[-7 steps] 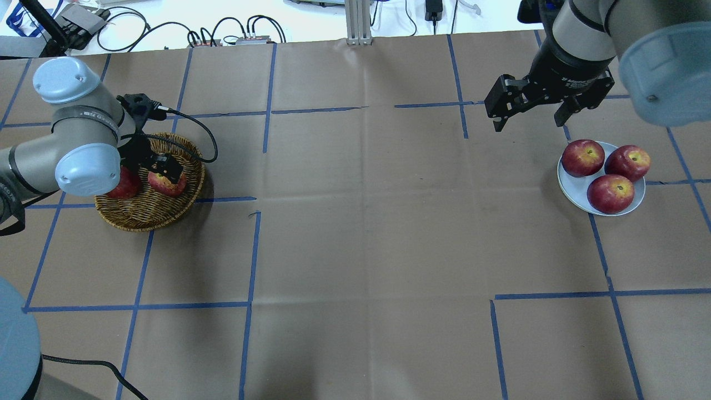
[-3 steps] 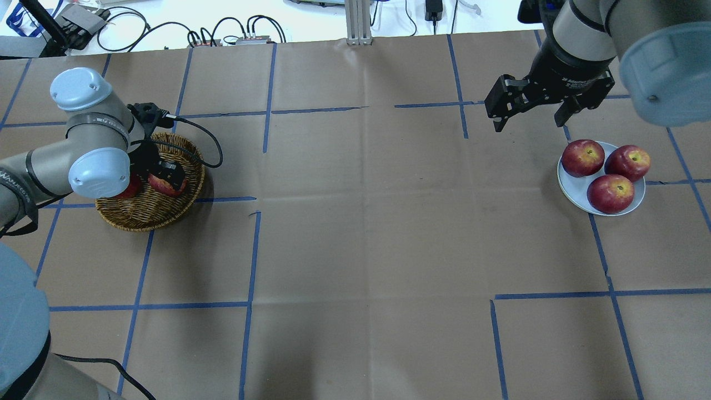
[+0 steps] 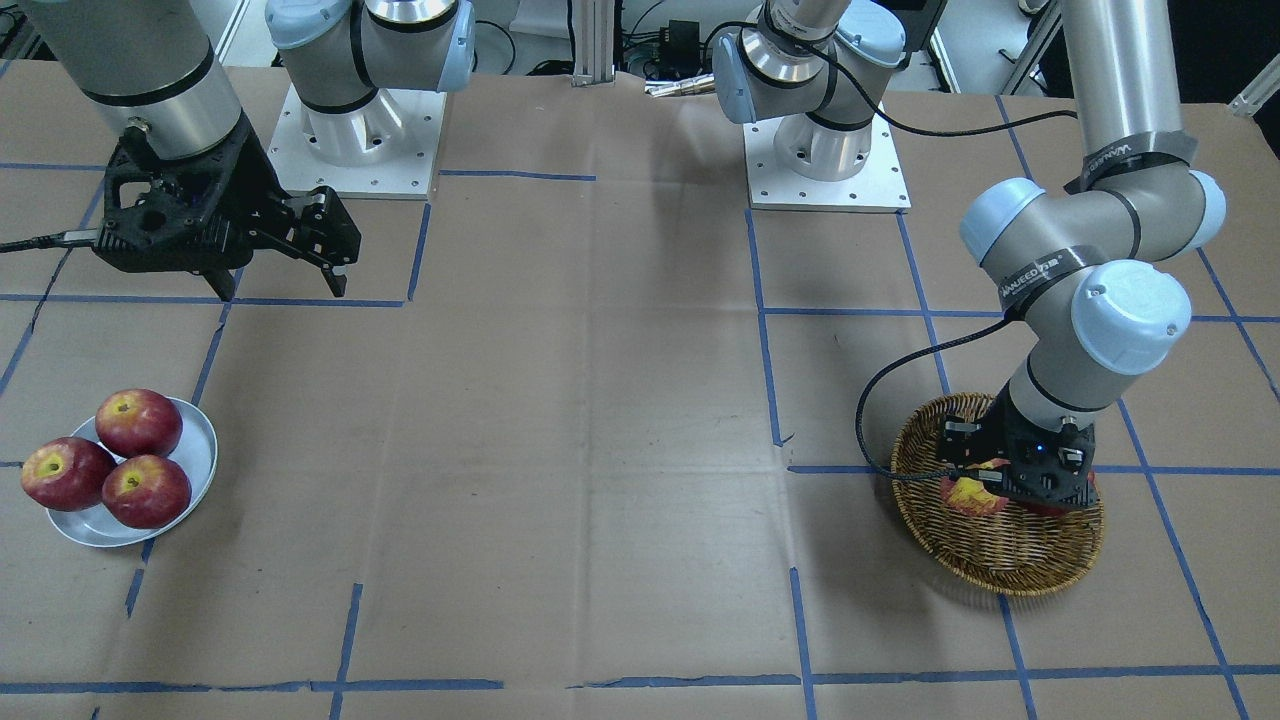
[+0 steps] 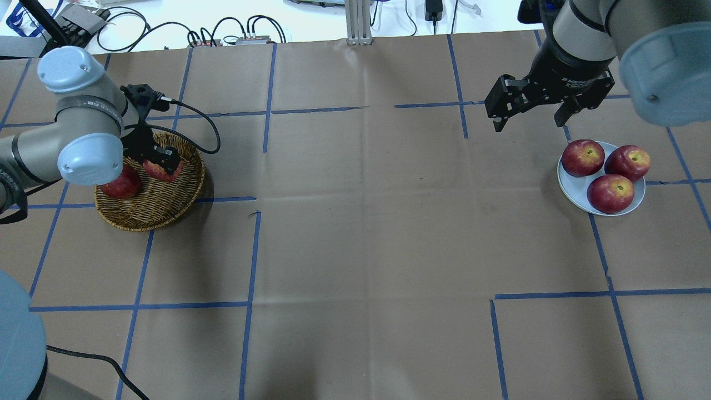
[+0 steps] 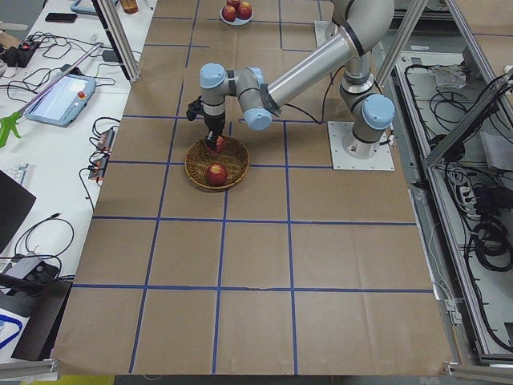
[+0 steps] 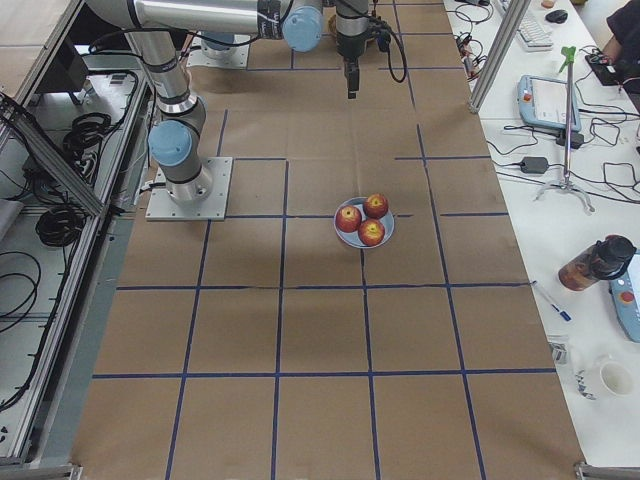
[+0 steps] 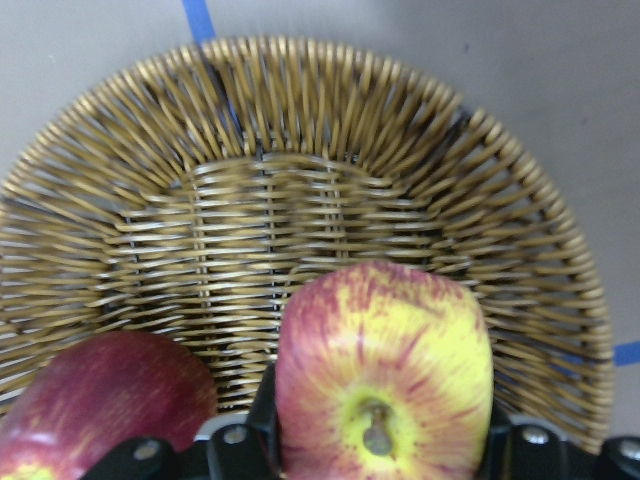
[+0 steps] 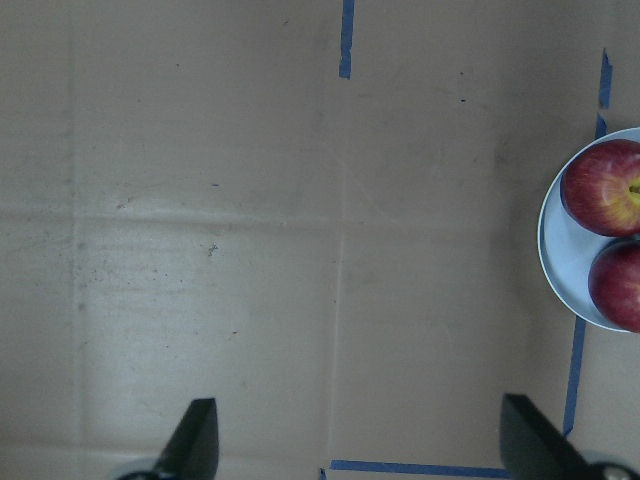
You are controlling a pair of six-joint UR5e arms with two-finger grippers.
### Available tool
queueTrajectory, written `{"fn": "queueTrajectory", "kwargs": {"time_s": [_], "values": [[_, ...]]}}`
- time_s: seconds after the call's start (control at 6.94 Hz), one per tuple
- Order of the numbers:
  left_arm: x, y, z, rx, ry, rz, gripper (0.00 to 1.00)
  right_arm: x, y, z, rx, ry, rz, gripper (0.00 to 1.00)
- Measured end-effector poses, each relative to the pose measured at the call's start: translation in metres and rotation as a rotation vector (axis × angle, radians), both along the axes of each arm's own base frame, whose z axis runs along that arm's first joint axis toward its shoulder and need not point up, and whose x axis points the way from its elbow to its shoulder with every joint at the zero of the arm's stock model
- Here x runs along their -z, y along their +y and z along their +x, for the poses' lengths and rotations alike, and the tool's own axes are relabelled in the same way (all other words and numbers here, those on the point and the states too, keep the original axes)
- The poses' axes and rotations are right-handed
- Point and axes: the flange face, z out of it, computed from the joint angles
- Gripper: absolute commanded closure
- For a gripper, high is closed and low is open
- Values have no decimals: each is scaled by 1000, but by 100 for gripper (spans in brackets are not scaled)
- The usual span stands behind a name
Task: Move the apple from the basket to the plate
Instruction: 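Lift the apple with the left gripper and carry it toward the table center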
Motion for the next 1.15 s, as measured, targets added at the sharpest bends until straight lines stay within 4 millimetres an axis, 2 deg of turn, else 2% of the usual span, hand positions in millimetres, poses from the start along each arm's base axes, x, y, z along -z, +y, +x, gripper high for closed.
{"fn": "queueTrajectory", "kwargs": {"time_s": [0.14,0.29,0.43,0.58,0.72,1.15], "values": [[-27,-4,-23,8,-2,-8,63,0,0,0,0,0,0,0],[-49,-8,-57,4,-2,-17,63,0,0,0,0,0,-1,0],[-60,-14,-96,-13,3,-26,63,0,0,0,0,0,-1,0],[-63,-15,-137,-32,10,-32,63,0,0,0,0,0,0,0],[-56,-14,-180,-52,17,-30,63,0,0,0,0,0,0,0],[-22,-16,-287,-93,41,-14,64,0,0,0,0,0,-1,0]]}}
